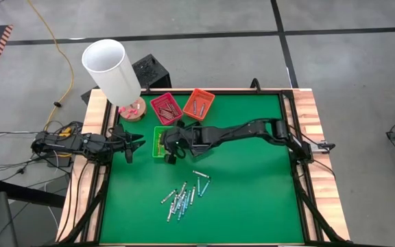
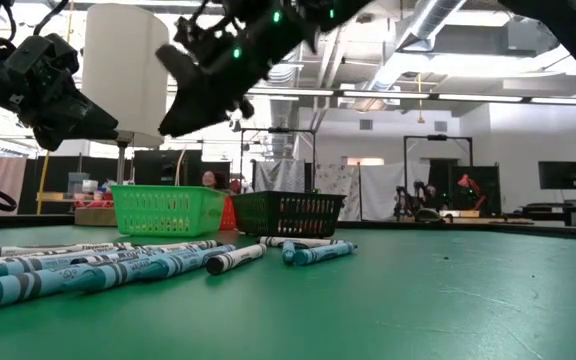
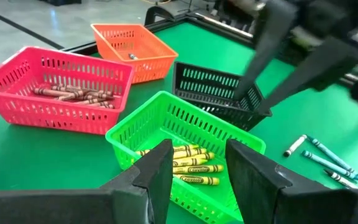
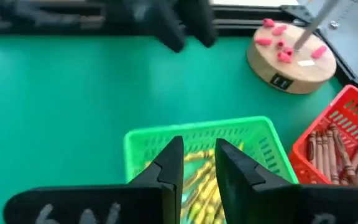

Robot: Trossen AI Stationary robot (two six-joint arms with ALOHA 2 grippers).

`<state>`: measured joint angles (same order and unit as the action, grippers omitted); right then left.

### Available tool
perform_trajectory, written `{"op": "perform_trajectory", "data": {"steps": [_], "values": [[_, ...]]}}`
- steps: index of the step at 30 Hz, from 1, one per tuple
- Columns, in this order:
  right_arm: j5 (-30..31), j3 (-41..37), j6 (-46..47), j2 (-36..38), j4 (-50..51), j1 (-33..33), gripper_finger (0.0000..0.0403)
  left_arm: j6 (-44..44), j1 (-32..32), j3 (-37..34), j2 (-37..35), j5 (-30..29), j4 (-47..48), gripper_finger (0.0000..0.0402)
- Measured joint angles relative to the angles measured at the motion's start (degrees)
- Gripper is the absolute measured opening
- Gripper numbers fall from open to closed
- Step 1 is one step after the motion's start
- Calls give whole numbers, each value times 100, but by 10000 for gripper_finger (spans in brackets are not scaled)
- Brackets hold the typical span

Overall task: Sort crayons
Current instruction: Put the black crayon into the black bin

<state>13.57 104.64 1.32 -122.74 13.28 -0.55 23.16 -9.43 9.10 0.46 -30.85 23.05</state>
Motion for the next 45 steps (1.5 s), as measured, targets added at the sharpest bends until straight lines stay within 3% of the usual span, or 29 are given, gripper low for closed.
{"op": "perform_trajectory", "data": {"steps": [7, 11, 16, 23, 32, 45], "values": [[-160, 874, -378, 360, 1593, -531, 88, -3, -1, 0, 1, 57, -15, 137], [-304, 1184, -66, 523, 2914, -1088, 88, -17, -2, 0, -1, 60, -31, 137], [-250, 1167, 1167, 547, 4323, -1854, 87, -9, 0, 0, -14, 86, -5, 137], [571, 686, 3653, 532, 5527, -2555, 86, 42, -1, 0, -14, 105, -30, 137], [569, -212, 3714, 544, 5149, -2450, 86, 160, 0, 0, -14, 105, -61, 137], [413, -467, 2107, 588, 4174, -1913, 86, 333, -2, 0, -12, 109, -387, 137]]}}
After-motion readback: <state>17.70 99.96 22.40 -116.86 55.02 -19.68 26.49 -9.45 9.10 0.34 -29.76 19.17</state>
